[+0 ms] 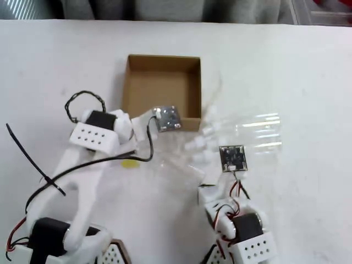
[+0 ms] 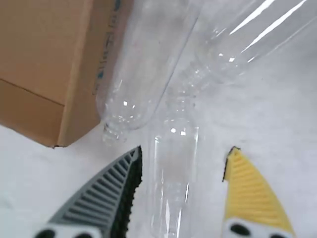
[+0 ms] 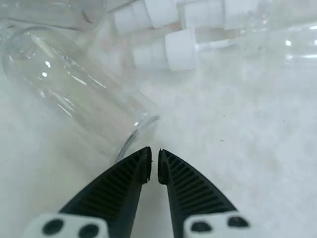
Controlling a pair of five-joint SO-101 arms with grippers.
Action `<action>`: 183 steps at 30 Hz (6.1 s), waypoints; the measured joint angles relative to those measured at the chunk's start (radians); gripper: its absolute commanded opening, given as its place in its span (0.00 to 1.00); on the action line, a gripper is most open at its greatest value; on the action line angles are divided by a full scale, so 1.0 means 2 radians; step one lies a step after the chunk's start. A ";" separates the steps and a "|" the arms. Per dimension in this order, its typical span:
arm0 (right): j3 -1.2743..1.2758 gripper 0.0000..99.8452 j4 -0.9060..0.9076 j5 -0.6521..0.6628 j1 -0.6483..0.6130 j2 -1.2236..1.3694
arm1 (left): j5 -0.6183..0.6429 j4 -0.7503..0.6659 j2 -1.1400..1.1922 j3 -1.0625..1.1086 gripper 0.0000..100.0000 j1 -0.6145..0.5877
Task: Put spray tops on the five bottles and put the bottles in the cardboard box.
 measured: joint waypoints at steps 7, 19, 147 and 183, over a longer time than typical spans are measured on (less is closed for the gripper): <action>0.000 0.02 0.000 0.000 0.000 0.000 | -0.006 -0.002 0.038 0.000 0.28 -0.011; 0.000 0.02 0.000 0.000 0.000 0.000 | -0.006 -0.032 0.091 -0.014 0.28 -0.023; 0.000 0.02 0.000 0.000 0.000 0.000 | 0.108 0.111 0.088 -0.117 0.37 -0.074; 0.000 0.02 0.000 0.000 0.000 0.000 | 0.102 -0.027 0.250 -0.117 0.37 -0.074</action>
